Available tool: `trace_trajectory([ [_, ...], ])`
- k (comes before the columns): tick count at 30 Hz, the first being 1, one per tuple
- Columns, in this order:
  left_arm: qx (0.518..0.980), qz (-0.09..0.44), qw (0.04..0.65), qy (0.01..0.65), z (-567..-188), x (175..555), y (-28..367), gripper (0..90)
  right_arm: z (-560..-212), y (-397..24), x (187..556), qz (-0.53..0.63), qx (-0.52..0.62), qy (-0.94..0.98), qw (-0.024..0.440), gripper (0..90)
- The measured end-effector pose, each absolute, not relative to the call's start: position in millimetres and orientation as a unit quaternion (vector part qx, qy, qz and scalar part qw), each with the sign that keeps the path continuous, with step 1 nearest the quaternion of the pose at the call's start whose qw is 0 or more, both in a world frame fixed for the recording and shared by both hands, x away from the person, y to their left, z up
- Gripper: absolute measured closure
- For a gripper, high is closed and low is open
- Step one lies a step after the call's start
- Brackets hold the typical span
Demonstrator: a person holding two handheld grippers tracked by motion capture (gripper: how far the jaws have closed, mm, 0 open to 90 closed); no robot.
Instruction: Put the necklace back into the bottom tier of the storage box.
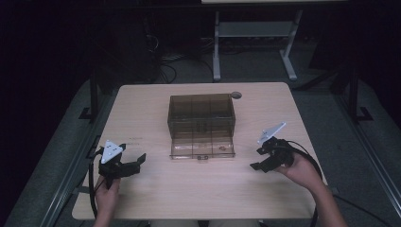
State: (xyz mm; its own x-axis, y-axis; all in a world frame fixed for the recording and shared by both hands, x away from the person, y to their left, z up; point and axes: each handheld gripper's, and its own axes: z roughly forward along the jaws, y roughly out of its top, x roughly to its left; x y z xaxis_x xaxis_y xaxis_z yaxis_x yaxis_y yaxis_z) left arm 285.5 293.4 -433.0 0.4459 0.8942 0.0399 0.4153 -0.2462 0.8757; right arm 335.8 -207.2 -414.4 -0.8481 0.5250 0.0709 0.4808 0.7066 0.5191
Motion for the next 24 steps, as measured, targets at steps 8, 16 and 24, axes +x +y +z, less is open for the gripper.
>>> trace_trajectory([
  [8,0.737,0.283,0.424,0.444,-433,285,293,13.0,-421,-214,326,0.27,0.275,0.922,0.042,31.9],
  [16,0.738,0.283,0.423,0.443,-434,285,292,13.0,-428,-218,316,0.273,0.279,0.92,0.037,31.9],
  [24,0.738,0.282,0.423,0.444,-434,285,292,13.0,-433,-221,308,0.274,0.279,0.92,0.037,31.9],
])
